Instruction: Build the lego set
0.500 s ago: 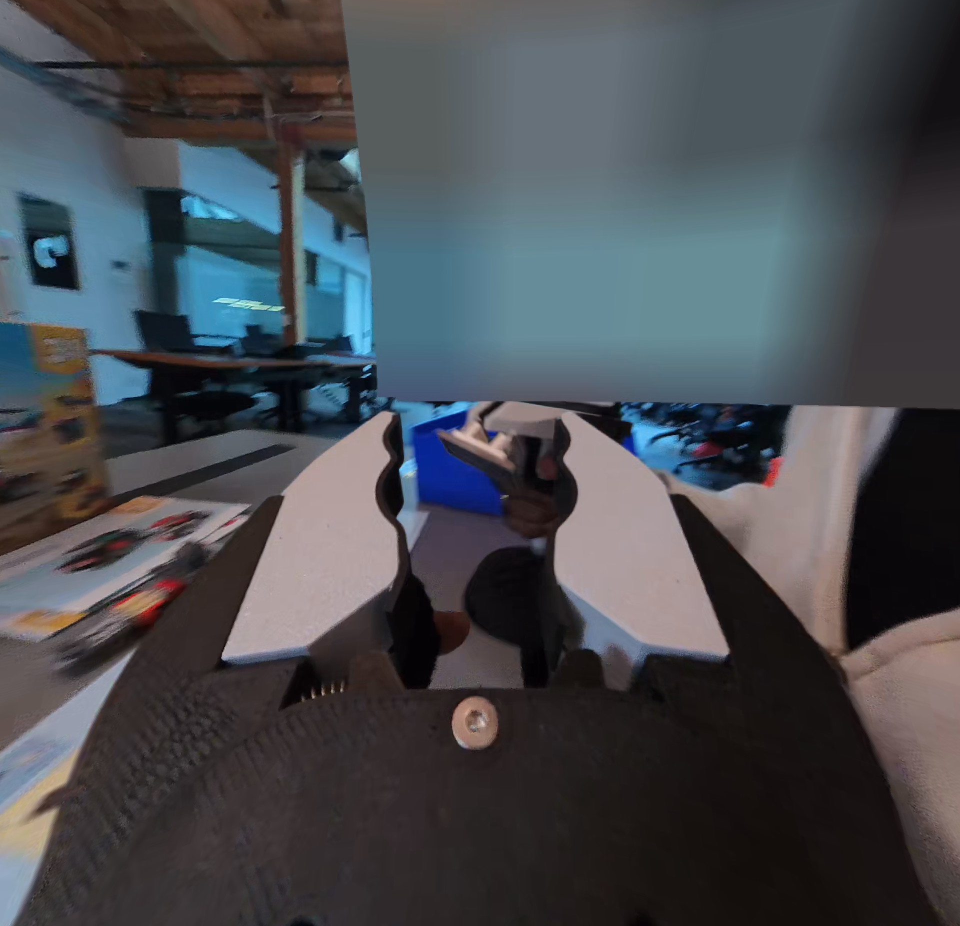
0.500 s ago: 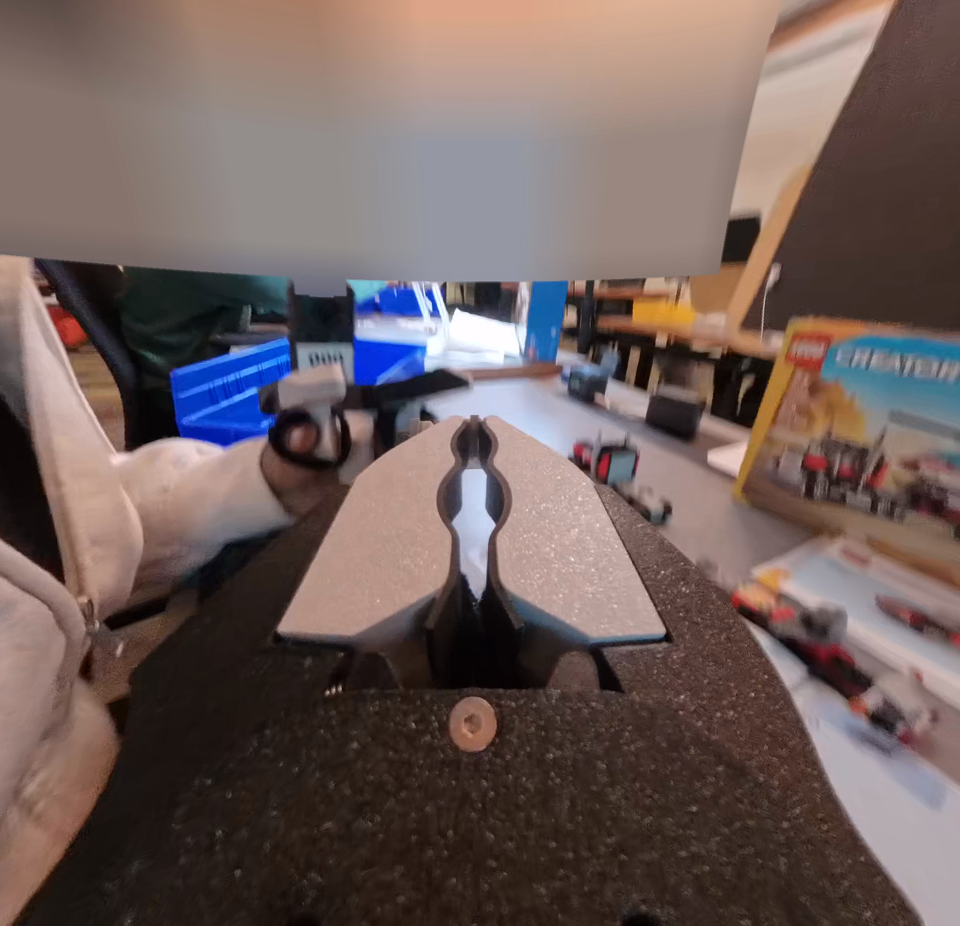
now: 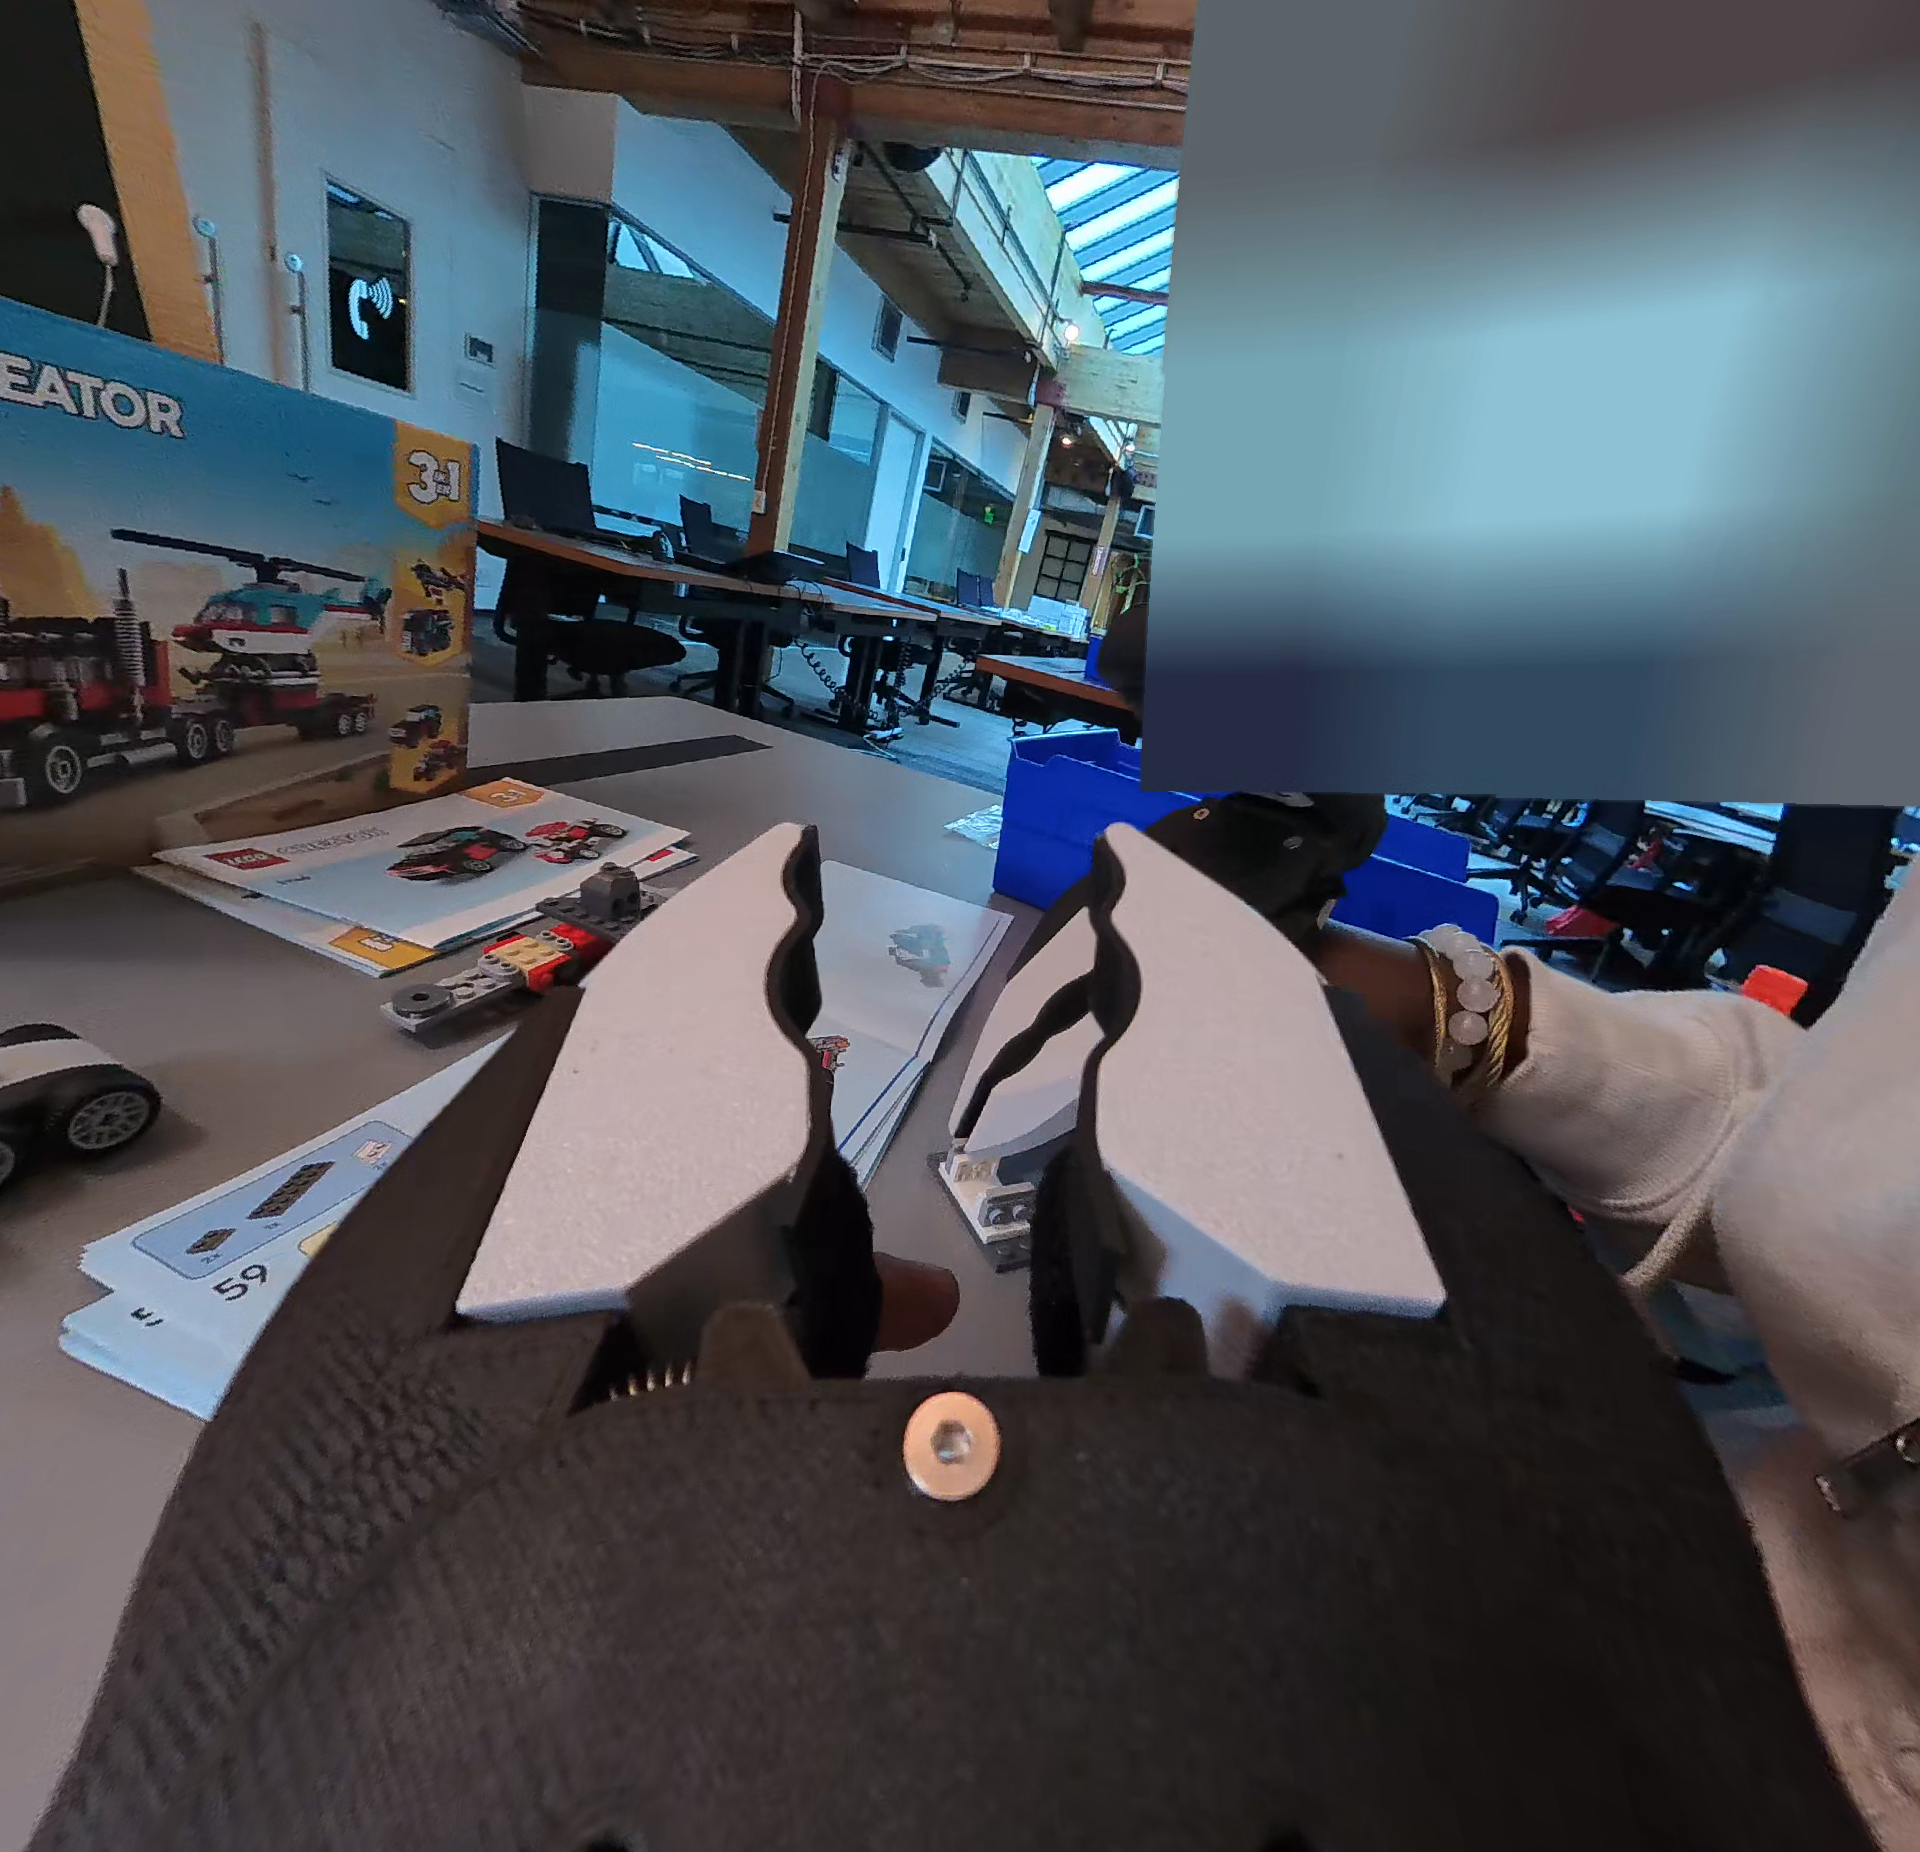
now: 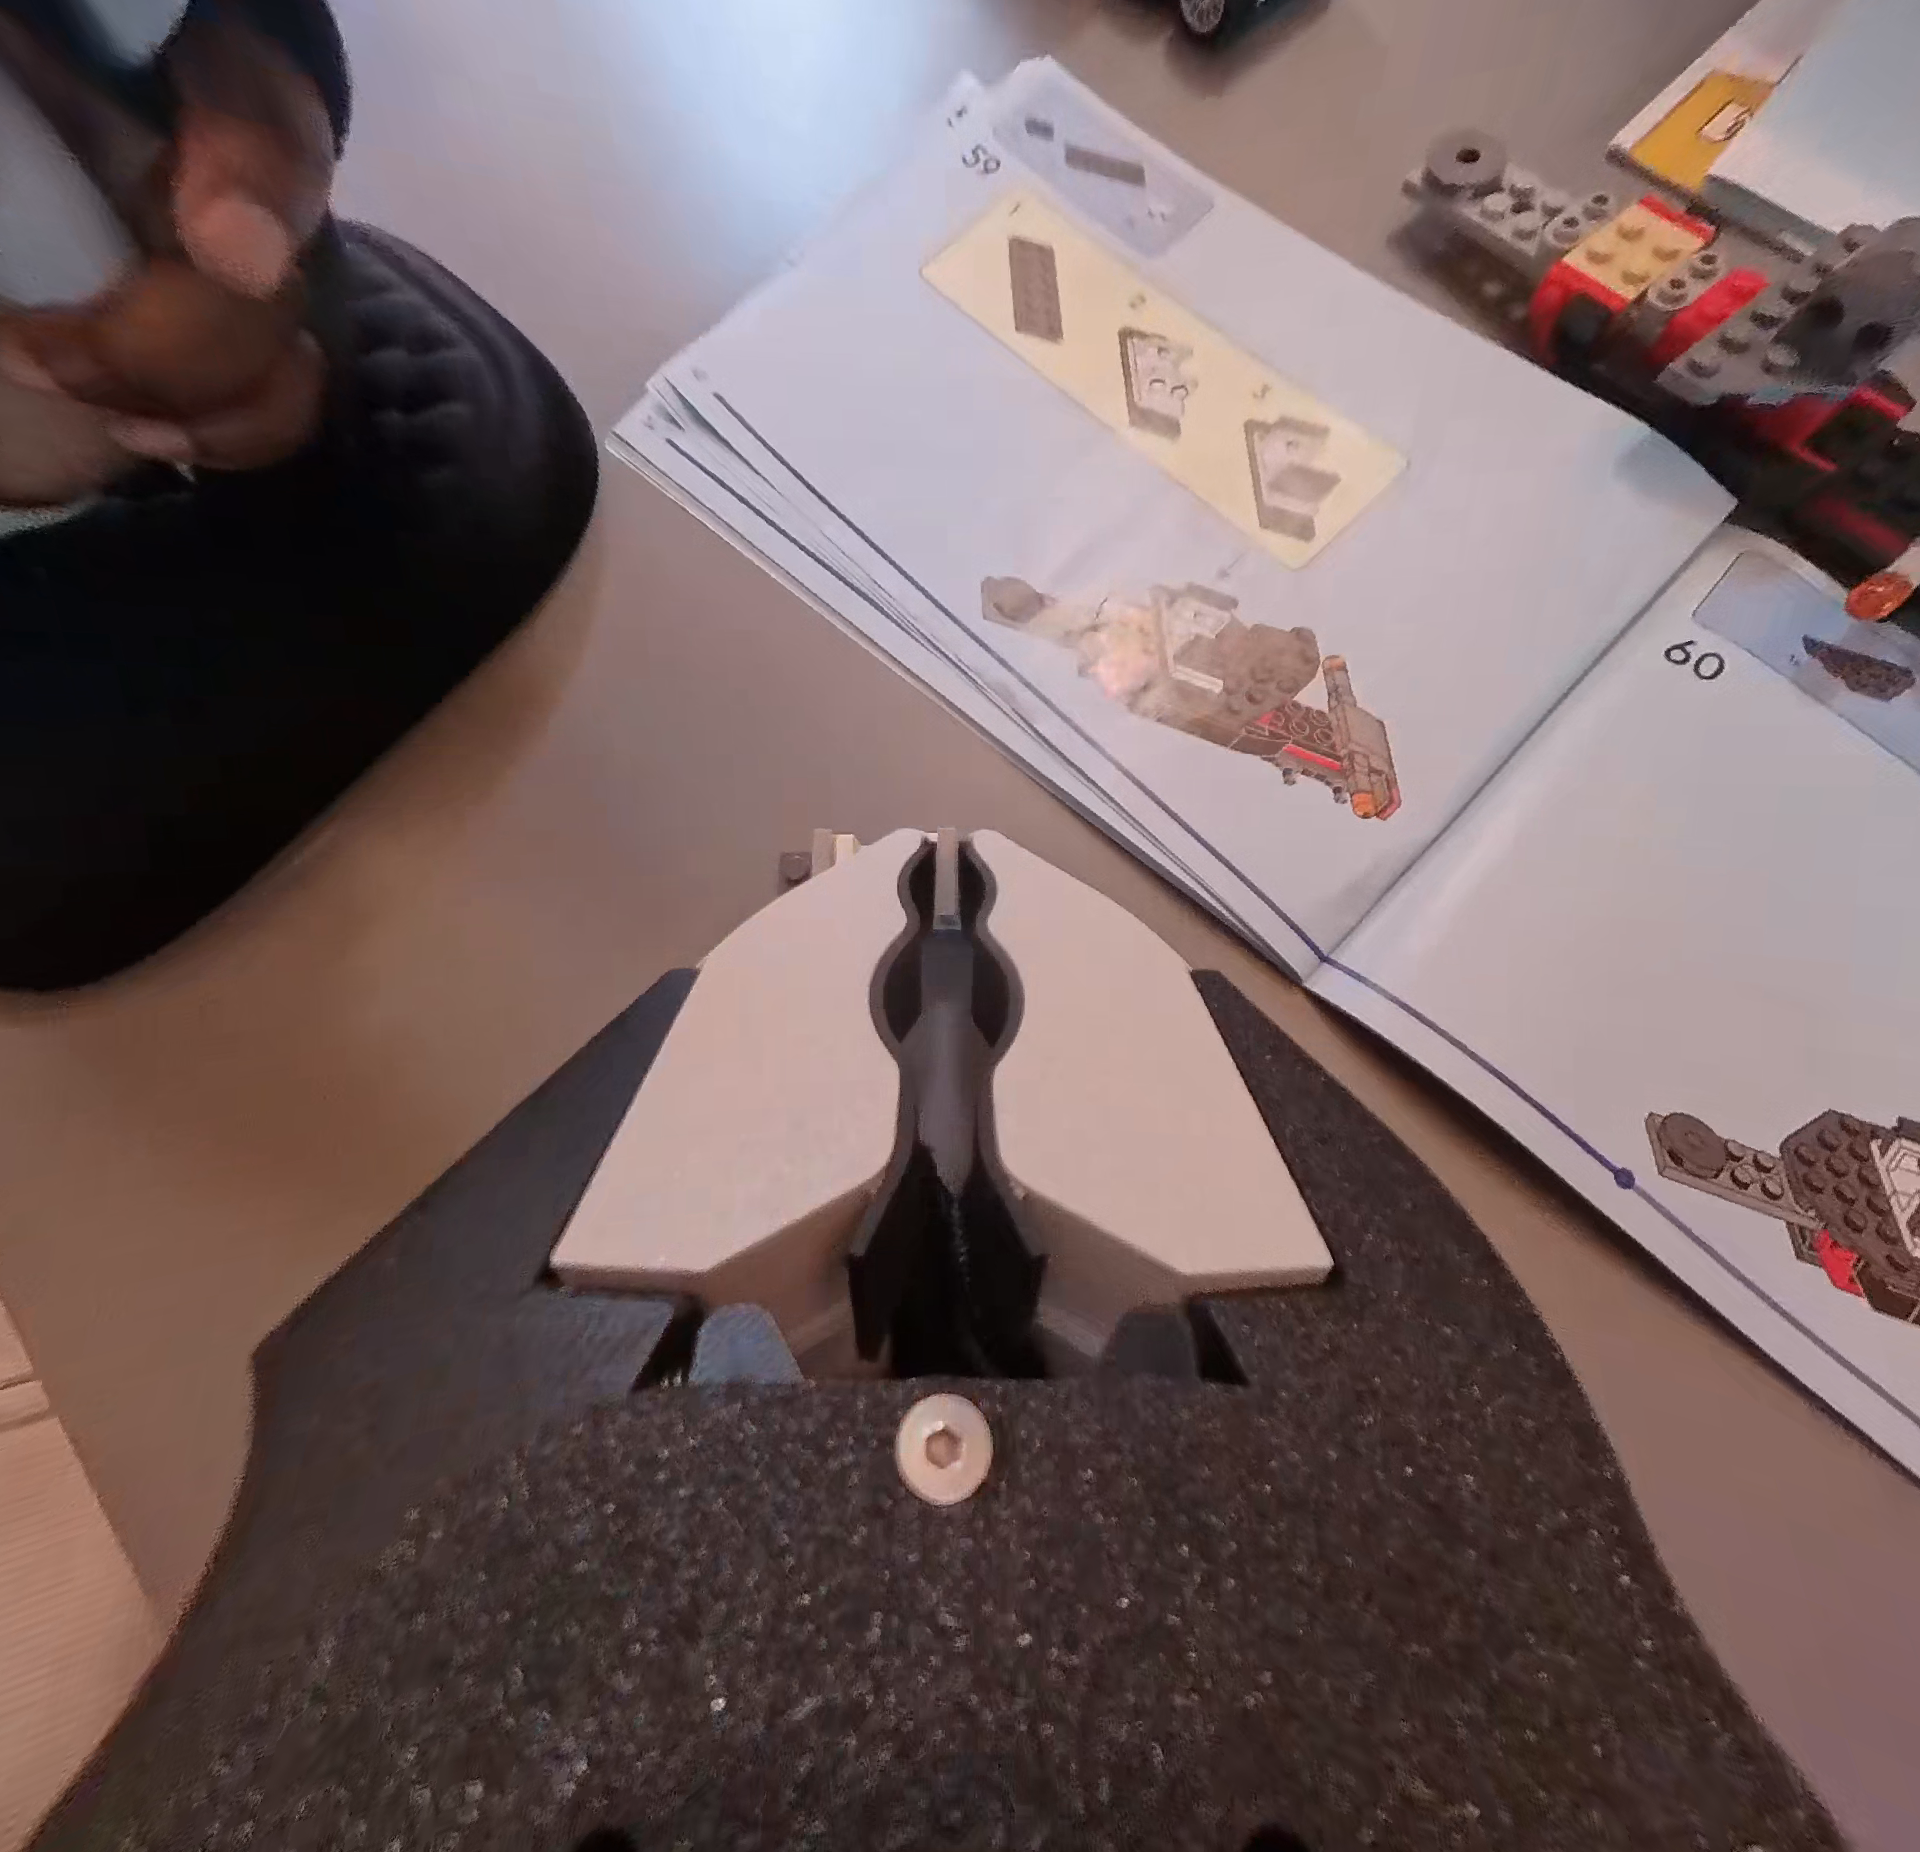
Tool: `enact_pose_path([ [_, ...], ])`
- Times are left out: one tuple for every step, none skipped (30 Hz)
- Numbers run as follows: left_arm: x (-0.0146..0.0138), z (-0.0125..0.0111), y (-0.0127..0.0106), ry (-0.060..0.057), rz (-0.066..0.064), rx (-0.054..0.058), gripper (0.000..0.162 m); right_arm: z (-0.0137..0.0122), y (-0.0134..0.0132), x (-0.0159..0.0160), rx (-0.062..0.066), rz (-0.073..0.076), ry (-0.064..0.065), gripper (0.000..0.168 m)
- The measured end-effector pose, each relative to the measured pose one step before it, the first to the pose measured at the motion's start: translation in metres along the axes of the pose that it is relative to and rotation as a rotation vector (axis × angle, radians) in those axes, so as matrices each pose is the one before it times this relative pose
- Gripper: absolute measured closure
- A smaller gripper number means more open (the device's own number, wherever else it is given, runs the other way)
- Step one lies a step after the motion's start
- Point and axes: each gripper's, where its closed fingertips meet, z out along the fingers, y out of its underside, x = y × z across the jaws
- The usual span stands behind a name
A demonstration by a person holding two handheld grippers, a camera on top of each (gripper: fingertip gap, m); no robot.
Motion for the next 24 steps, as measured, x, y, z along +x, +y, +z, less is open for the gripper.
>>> enact_pose_path([
  [-0.00054,-0.00016,-0.00018,0.0002,-0.0055,0.0015,0.112,-0.00048,0.00074,-0.00070,-0.0072,0.0127,0.0005,0.163],
  [-0.00018,-0.00013,-0.00003,0.0007,-0.0025,0.0007,0.112,0.00004,0.00224,-0.00319,-0.0189,0.0088,-0.0155,0.159],
  [0.00024,-0.00009,-0.00029,-0.0003,0.0016,0.0011,0.113,-0.00142,0.00314,-0.00314,-0.0146,0.0035,-0.0145,0.155],
  [0.00025,-0.00016,0.00019,0.0003,0.0046,0.0001,0.112,-0.00249,0.00285,-0.00274,-0.0056,-0.0007,-0.0124,0.154],
  [0.00060,0.00002,0.00017,0.0010,0.0046,-0.0012,0.113,-0.00320,0.00171,-0.00250,0.0015,-0.0083,-0.0167,0.152],
  [0.00061,0.00034,0.00048,0.0010,0.0039,-0.0022,0.113,-0.00306,0.00032,-0.00371,0.0071,-0.0237,-0.0306,0.150],
  [0.00045,0.00040,0.00040,0.0021,0.0031,-0.0043,0.113,-0.00343,0.00009,-0.00491,0.0059,-0.0379,-0.0443,0.145],
  [0.00047,0.00036,0.00073,0.0016,0.0024,-0.0052,0.113,-0.00337,0.00054,-0.00323,-0.0003,-0.0409,-0.0367,0.140],
  [0.00007,0.00037,0.00051,0.0019,0.0015,-0.0038,0.113,-0.00286,0.00101,0.00010,-0.0033,-0.0394,-0.0150,0.135],
  [0.00005,0.00029,0.00034,0.0015,-0.0005,-0.0014,0.113,-0.00286,0.00103,0.00107,-0.0076,-0.0447,-0.0070,0.131],
  [-0.00017,-0.00024,-0.00032,0.0008,-0.0029,0.0018,0.113,-0.00254,-0.00007,0.00109,-0.0099,-0.0563,-0.0079,0.126],
  [-0.00030,-0.00032,-0.00044,-0.0002,-0.0047,0.0045,0.113,-0.00194,-0.00102,0.00010,-0.0052,-0.0717,-0.0119,0.122],
  [-0.00065,-0.00029,-0.00036,-0.0006,-0.0038,0.0042,0.113,-0.00087,-0.00236,0.00034,0.0053,-0.0819,-0.0168,0.118],
  [0.00013,-0.00002,-0.00027,0.0012,-0.0015,0.0016,0.113,0.00066,-0.00215,0.00102,0.0115,-0.0744,-0.0188,0.116],
  [0.00032,0.00011,0.00003,0.0028,0.0008,-0.0007,0.113,0.00213,-0.00048,0.00159,0.0054,-0.0520,-0.0263,0.116],
  [0.00064,0.00022,0.00060,0.0037,0.0028,-0.0024,0.113,0.00321,0.00063,0.00287,-0.0057,-0.0307,-0.0288,0.116],
  [0.00088,0.00036,0.00067,0.0052,0.0037,-0.0039,0.114,0.00331,0.00013,0.00338,-0.0006,-0.0241,-0.0257,0.118],
  [0.00104,0.00012,0.00079,0.0070,0.0033,-0.0039,0.114,0.00336,-0.00128,0.00172,0.0123,-0.0278,-0.0300,0.119],
  [0.00076,0.00002,0.00056,0.0057,0.0019,-0.0021,0.114,0.00310,-0.00075,-0.00094,0.0101,-0.0301,-0.0407,0.120],
  [0.00029,0.00014,-0.00007,0.0031,-0.0003,-0.0002,0.114,0.00324,0.00117,-0.00214,-0.0058,-0.0245,-0.0454,0.120],
  [0.00020,-0.00014,-0.00019,0.0008,-0.0020,0.0010,0.114,0.00271,0.00243,-0.00256,-0.0154,-0.0140,-0.0430,0.120],
  [-0.00003,0.00019,-0.00047,0.0004,-0.0025,0.0024,0.114,0.00232,0.00235,-0.00179,-0.0141,-0.0062,-0.0332,0.121],
  [-0.00059,-0.00023,-0.00039,-0.0002,-0.0029,0.0026,0.114,0.00202,0.00188,-0.00073,-0.0088,-0.0055,-0.0185,0.122],
  [-0.00017,-0.00050,0.00000,0.0011,-0.0030,0.0012,0.114,0.00218,0.00144,0.00056,-0.0043,-0.0075,-0.0054,0.123],
])
